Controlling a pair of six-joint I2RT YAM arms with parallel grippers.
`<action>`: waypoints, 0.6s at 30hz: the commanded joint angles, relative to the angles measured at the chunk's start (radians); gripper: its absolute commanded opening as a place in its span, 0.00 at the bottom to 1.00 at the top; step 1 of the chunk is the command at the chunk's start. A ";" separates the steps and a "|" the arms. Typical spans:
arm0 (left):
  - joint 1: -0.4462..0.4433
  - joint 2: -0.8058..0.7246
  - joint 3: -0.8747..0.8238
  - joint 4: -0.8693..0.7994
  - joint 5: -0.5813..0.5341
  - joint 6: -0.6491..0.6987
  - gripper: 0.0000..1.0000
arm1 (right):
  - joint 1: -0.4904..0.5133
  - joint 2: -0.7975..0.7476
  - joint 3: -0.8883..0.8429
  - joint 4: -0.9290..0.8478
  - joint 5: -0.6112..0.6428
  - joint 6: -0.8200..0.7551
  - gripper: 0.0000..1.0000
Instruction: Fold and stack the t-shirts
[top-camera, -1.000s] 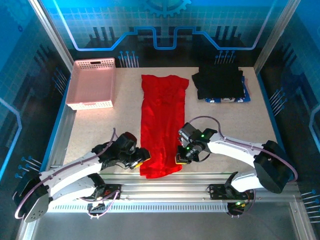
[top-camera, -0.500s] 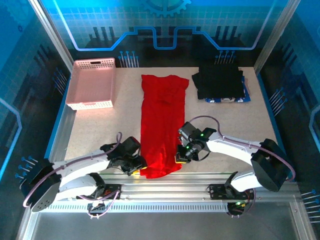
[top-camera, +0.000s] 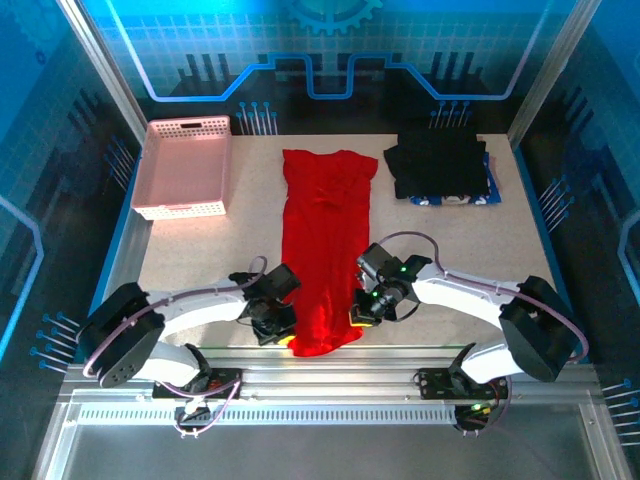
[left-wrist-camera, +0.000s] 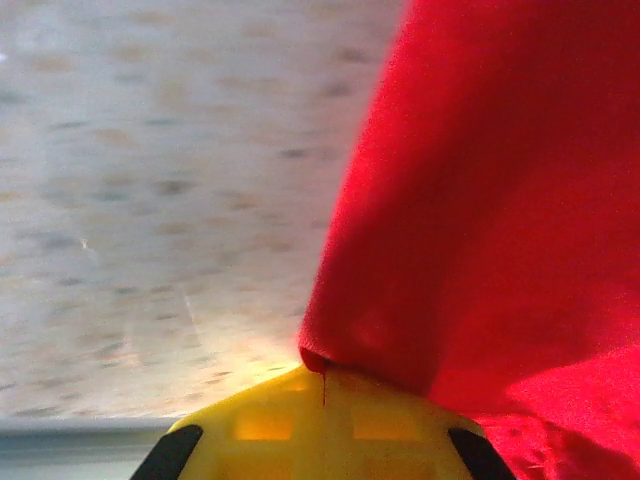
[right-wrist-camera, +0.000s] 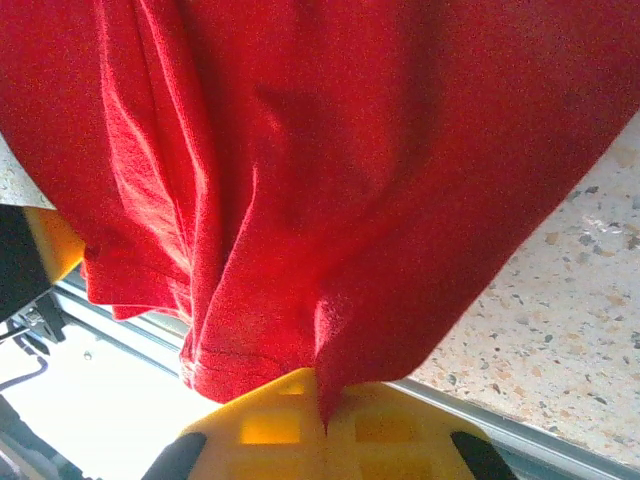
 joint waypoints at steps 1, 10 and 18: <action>-0.016 0.031 0.038 0.275 0.016 0.046 0.00 | -0.022 -0.026 0.003 -0.033 -0.017 -0.011 0.00; 0.018 -0.155 0.081 0.038 -0.058 0.116 0.00 | -0.101 -0.121 0.031 -0.129 -0.016 -0.042 0.00; 0.232 -0.140 0.222 0.031 0.031 0.215 0.00 | -0.273 -0.019 0.210 -0.182 -0.068 -0.167 0.00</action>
